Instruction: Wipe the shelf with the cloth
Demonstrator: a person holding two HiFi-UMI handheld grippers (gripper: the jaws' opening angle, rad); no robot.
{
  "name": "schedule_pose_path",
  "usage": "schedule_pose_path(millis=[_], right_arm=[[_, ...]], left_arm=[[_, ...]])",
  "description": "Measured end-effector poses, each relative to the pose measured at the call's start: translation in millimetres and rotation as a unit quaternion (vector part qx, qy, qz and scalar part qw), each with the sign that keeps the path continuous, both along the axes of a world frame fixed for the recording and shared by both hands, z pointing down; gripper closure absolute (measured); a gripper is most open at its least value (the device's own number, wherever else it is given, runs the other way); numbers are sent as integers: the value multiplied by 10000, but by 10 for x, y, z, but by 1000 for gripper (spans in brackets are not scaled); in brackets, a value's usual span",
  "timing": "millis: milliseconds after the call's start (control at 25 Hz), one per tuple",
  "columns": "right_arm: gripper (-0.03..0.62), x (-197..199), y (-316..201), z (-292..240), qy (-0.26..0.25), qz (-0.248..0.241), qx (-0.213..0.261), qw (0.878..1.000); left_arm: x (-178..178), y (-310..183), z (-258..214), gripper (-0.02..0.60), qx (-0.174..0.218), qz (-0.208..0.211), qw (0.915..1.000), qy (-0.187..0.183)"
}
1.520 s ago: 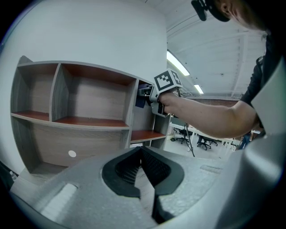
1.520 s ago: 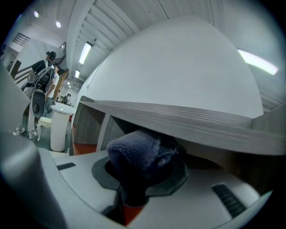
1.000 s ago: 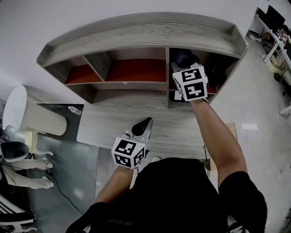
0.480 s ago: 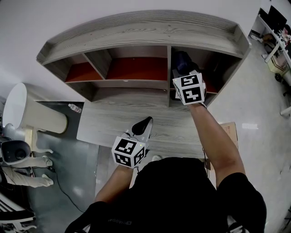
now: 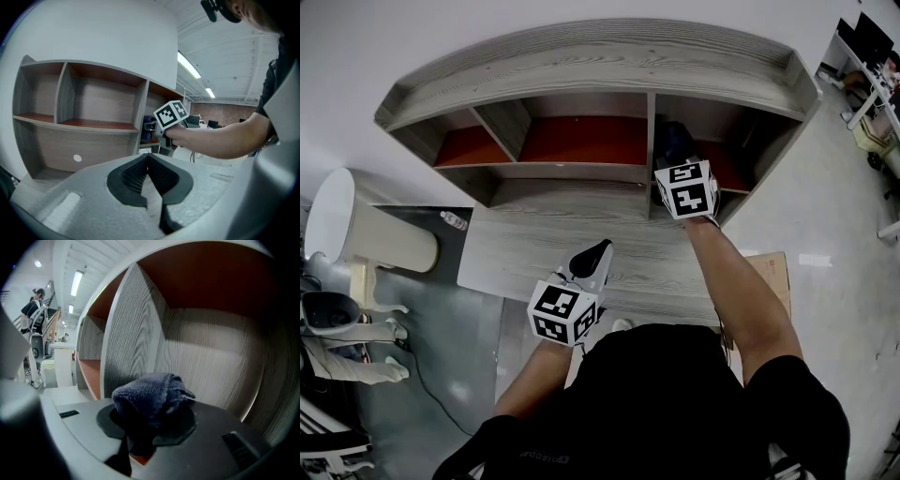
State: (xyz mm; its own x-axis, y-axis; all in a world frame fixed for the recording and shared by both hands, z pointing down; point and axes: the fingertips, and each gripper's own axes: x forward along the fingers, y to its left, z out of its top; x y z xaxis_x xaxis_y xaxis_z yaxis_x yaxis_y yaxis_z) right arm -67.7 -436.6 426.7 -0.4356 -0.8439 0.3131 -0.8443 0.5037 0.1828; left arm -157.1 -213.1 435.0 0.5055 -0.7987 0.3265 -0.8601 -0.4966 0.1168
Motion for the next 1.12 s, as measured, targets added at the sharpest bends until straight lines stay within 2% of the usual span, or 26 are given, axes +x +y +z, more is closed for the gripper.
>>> schedule_pose_path(millis=[440,1120], right_arm=[[491,19,-49,251,-12,103,-281,9996],[491,15,-76,379,-12,138,-369,9992]], left_arm=[[7,-6,29,572,-29,-2,10000,10],[-8,1,71,572,-77,-31,10000,27]])
